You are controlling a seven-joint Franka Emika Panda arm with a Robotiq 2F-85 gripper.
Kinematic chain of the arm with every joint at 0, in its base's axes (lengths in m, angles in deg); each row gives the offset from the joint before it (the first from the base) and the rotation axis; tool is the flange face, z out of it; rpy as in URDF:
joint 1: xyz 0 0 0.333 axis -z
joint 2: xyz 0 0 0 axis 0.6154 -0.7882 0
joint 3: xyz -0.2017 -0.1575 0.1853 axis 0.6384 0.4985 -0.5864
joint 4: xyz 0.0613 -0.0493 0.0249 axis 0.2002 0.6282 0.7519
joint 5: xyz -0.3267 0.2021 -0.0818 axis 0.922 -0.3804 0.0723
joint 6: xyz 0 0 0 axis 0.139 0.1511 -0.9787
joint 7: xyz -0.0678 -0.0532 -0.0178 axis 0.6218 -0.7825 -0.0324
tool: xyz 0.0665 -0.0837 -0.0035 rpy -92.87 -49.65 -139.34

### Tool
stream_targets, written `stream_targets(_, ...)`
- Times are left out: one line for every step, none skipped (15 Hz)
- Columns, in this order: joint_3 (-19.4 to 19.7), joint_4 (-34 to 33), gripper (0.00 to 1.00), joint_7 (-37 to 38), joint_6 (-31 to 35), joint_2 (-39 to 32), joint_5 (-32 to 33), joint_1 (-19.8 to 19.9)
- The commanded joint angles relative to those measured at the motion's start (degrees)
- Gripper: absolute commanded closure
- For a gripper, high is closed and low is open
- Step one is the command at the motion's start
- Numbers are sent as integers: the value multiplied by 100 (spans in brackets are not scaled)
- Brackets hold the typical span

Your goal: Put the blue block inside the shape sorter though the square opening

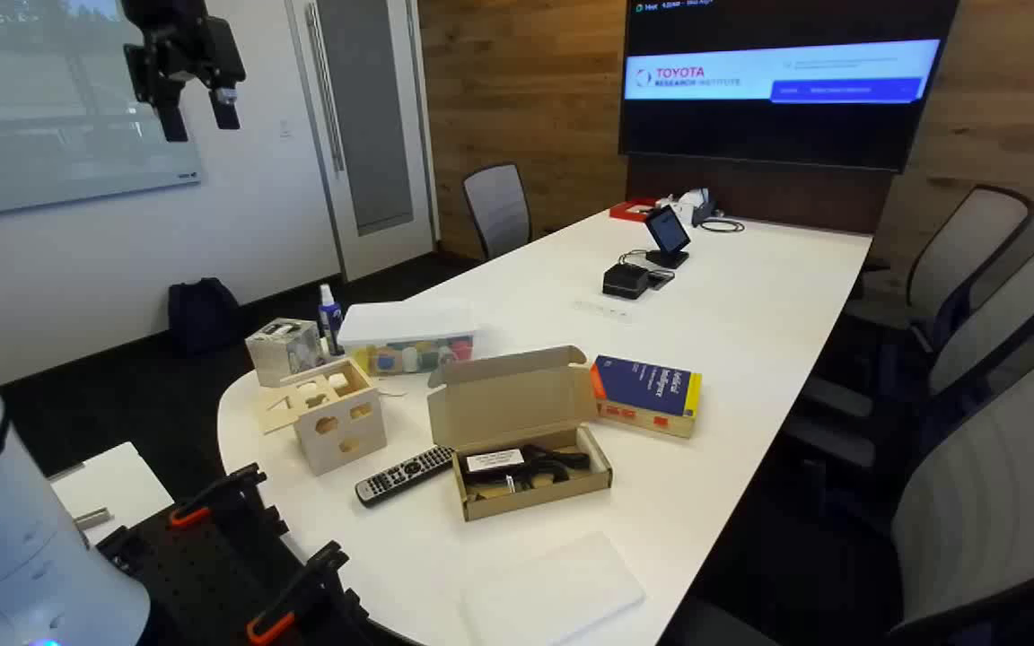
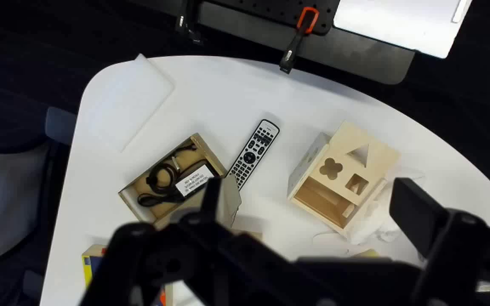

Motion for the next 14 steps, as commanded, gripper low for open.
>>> stream_targets(63,-19,0,44,-16,-23,35,-89)
stream_targets(63,-19,0,44,-16,-23,35,-89)
stream_targets(63,-19,0,44,-16,-23,35,-89)
stream_targets(63,-19,0,44,-16,-23,35,-89)
stream_targets(63,-19,0,44,-16,-23,35,-89)
stream_targets(63,-19,0,44,-16,-23,35,-89)
stream_targets(63,-19,0,44,-16,-23,35,-89)
stream_targets(63,-19,0,44,-16,-23,35,-89)
stream_targets(63,-19,0,44,-16,-23,35,-89)
stream_targets(110,-57,0,-7,37,-134,48,-59)
stream_targets(175,-110,0,-71,163,-317,78,-7)
stream_targets(235,-160,0,-110,296,-507,103,40)
stream_targets(297,-218,0,-123,477,-734,135,90)
stream_targets(353,-295,0,-107,641,-1011,181,136)
